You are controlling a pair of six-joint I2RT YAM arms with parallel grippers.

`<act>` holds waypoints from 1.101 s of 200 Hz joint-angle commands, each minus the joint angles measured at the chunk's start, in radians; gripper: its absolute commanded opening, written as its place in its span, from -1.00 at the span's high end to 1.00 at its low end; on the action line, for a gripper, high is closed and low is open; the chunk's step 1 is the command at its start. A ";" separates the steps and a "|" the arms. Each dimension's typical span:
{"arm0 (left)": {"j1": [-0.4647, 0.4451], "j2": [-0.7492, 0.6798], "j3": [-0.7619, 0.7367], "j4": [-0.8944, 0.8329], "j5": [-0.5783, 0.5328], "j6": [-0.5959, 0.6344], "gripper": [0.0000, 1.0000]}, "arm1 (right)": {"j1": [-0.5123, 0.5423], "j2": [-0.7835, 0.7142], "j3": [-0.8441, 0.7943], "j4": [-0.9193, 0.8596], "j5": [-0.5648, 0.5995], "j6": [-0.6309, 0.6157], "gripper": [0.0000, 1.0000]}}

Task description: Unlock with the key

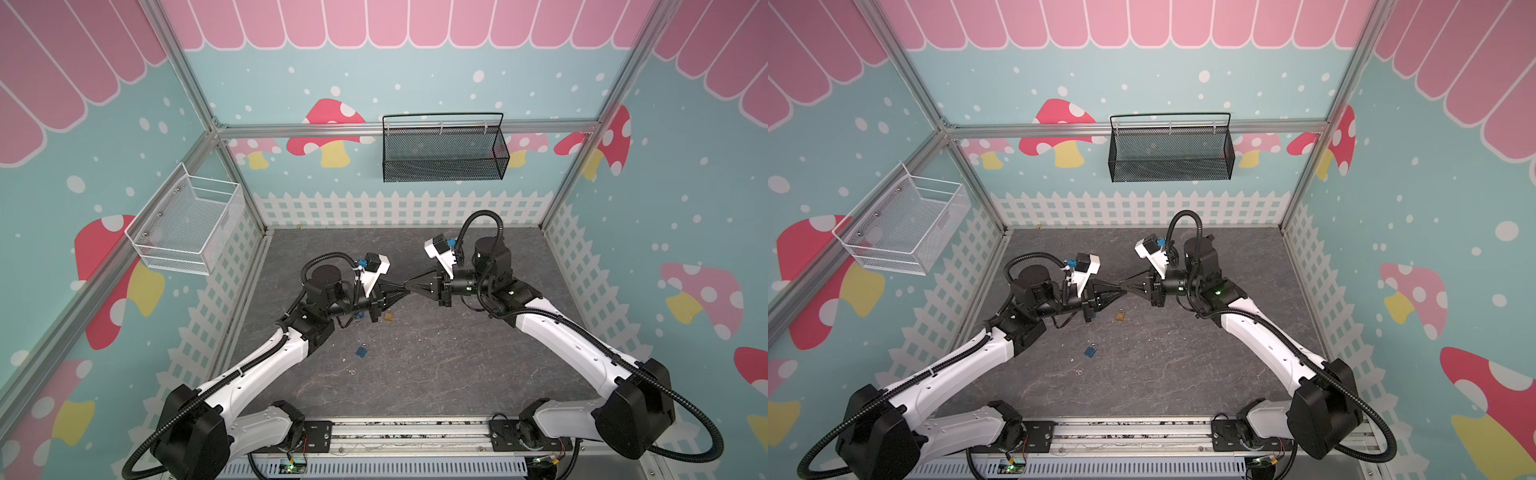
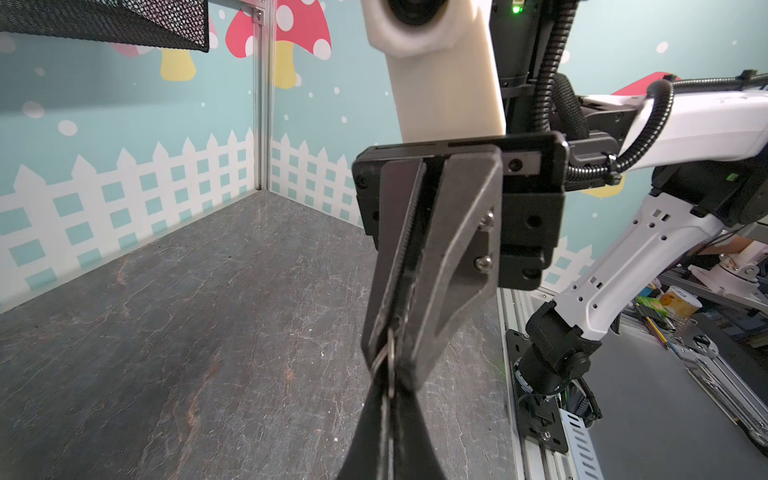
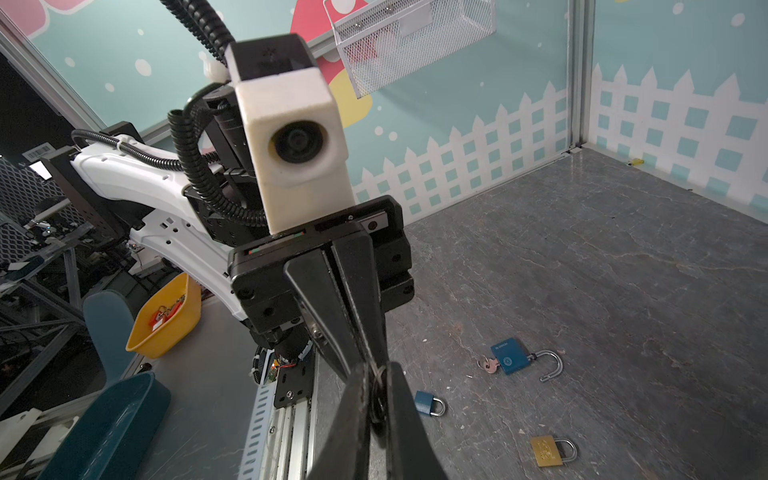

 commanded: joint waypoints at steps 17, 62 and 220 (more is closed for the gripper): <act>-0.007 0.012 0.039 0.002 0.024 0.012 1.00 | 0.001 0.011 -0.015 -0.006 -0.006 -0.033 1.00; -0.006 0.003 0.054 -0.025 0.000 0.001 1.00 | 0.002 -0.017 -0.017 0.000 0.038 -0.007 1.00; -0.289 -0.123 -0.220 0.357 -1.005 -0.877 -0.14 | 0.036 -0.084 -0.288 0.527 0.464 0.706 1.00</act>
